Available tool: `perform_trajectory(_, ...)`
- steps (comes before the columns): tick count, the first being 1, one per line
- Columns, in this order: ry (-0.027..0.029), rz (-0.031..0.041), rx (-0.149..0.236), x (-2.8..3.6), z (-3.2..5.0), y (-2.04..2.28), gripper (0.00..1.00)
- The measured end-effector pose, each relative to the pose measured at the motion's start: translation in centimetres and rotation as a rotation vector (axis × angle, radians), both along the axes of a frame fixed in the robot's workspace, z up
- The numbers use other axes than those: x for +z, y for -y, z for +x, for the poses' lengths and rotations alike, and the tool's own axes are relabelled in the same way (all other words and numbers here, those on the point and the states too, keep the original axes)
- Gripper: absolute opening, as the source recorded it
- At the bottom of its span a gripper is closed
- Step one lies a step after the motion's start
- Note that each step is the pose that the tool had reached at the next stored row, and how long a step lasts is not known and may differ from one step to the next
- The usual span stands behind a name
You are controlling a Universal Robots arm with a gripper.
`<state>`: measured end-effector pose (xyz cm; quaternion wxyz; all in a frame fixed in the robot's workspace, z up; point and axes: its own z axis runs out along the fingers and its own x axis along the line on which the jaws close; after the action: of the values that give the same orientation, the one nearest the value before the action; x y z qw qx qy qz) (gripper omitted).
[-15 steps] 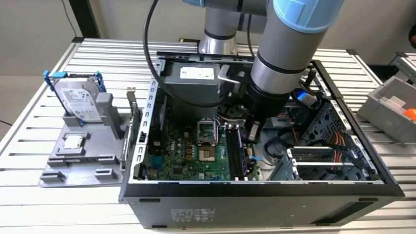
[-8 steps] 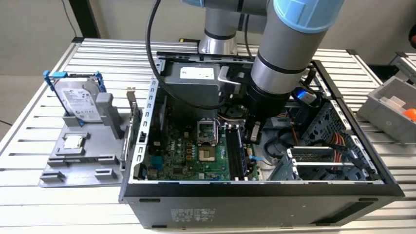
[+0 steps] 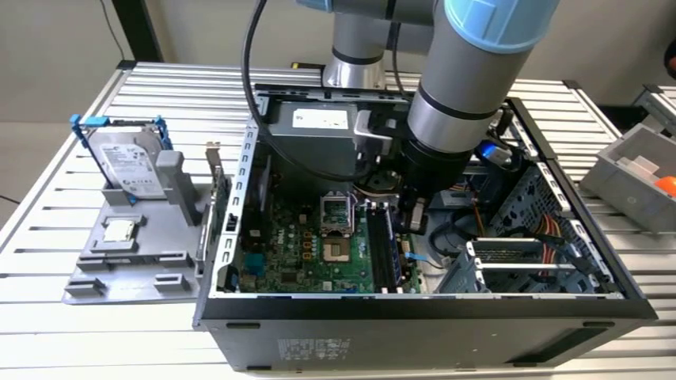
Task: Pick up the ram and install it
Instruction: 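Press down the ram until it locks into place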
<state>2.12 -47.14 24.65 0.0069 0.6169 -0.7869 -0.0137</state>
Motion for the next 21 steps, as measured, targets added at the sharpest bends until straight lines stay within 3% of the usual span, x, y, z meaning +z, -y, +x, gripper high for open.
perform_trajectory(14,-0.0004,0.0000,0.086,-0.02,0.00,0.00,0.00)
perform_trajectory(21,-0.0010,0.0000,0.095,-0.03,0.00,0.00,0.00)
